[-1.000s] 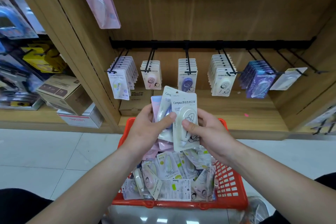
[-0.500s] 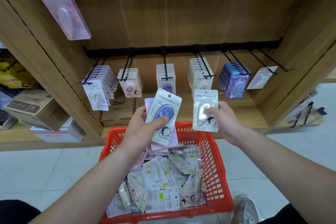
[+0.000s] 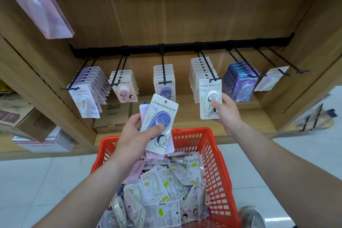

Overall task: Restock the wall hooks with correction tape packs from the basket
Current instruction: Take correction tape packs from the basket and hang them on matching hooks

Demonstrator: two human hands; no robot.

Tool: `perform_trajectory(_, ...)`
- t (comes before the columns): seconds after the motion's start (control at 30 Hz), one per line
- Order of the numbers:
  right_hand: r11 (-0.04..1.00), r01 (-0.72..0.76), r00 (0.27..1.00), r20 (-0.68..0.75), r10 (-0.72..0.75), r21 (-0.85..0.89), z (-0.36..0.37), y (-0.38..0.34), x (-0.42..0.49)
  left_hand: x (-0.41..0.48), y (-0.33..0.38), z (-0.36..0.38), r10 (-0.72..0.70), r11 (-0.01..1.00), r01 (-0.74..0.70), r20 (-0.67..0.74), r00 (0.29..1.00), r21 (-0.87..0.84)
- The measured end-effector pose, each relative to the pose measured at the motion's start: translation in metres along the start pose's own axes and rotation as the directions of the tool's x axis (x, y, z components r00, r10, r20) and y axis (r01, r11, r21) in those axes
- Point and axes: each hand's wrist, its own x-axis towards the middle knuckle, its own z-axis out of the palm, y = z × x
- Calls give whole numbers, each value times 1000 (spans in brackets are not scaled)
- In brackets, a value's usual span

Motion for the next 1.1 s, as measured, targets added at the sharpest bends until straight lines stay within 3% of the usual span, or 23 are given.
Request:
perform_trajectory(0.27,998,-42,984,-177,33,-47,29,1,21,5,-4,-4,-4,1000,4,0,1000,-21)
perform_trajectory(0.4,972,-222,959,-200,203,-79,39,-9,32,4,-5,-4,-8,999,8,12,1000,-35)
perform_trajectory(0.47,923,-294,945,-217,243,-247,36,-8,25,4,-4,-6,-15,998,16,5,1000,-59)
perform_trajectory(0.57,892,-179,982,-16,189,-415,35,-16,-14,4,-5,-11,-29,996,29,1,1000,-90)
perform_trajectory(0.67,966,-100,906,379,188,-240,48,-34,-68,2,-8,-15,-47,993,48,14,999,-110)
perform_trajectory(0.73,981,-88,843,511,166,-174,58,-43,-97,0,-8,-19,-44,993,45,19,999,-106)
perform_trajectory(1.1,996,-42,893,444,74,-82,88,-42,-142,-24,-8,-37,21,995,-19,14,1000,-97)
